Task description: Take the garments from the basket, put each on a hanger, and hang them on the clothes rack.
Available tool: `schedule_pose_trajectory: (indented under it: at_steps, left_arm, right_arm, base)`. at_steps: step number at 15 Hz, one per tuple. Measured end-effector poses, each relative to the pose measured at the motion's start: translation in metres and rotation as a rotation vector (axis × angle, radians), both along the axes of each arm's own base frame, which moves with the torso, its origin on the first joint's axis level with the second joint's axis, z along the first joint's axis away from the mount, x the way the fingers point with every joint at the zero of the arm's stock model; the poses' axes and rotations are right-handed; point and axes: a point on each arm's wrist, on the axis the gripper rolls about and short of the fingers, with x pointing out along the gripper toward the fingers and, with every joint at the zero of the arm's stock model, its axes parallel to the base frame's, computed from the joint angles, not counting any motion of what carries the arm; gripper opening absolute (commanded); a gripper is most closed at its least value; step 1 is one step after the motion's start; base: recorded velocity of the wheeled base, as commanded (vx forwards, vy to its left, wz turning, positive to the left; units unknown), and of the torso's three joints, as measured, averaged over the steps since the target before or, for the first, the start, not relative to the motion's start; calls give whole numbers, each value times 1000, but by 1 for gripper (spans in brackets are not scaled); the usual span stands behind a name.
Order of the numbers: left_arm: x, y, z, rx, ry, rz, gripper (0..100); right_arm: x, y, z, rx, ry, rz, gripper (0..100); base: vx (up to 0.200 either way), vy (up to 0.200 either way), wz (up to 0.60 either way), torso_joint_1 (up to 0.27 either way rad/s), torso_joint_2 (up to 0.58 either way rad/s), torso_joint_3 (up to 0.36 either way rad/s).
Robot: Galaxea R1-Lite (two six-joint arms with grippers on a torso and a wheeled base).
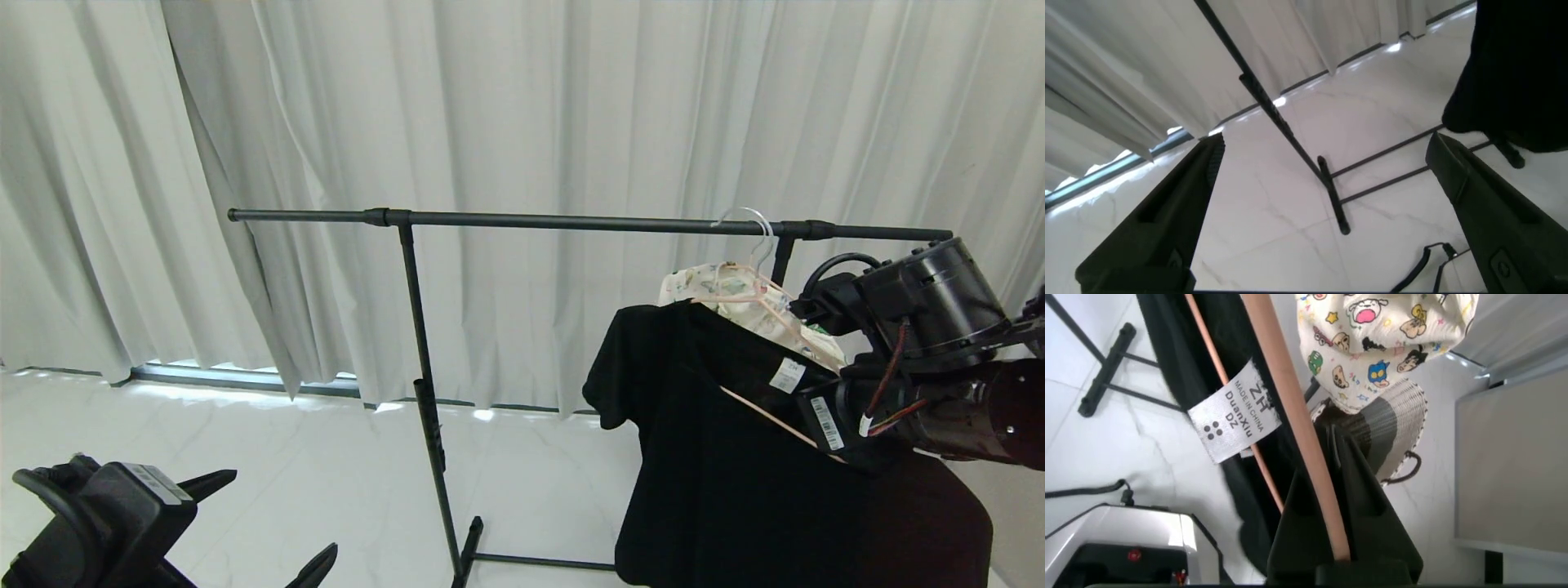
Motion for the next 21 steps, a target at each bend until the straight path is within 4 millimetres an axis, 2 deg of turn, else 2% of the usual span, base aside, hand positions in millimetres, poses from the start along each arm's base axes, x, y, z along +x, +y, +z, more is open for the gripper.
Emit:
schedule_pose_trajectory:
  at_steps: [14,20,21]
  left_arm:
    - [0,-1,0,3,1,-15,100]
    - [-2,-4,-1,6,4,-48,100]
    - [-2,-4,-1,6,4,-48,100]
  right_arm:
    - [1,-1,-3,-9,5,-14,0]
    - [2,-9,-10,-10,23,-61,0]
    - [1,-10,-12,-14,31,-64,0]
  base:
    - [200,0,0,4,2,2]
    - [200,0,0,6,2,2]
    - [0,0,0,0,0,0]
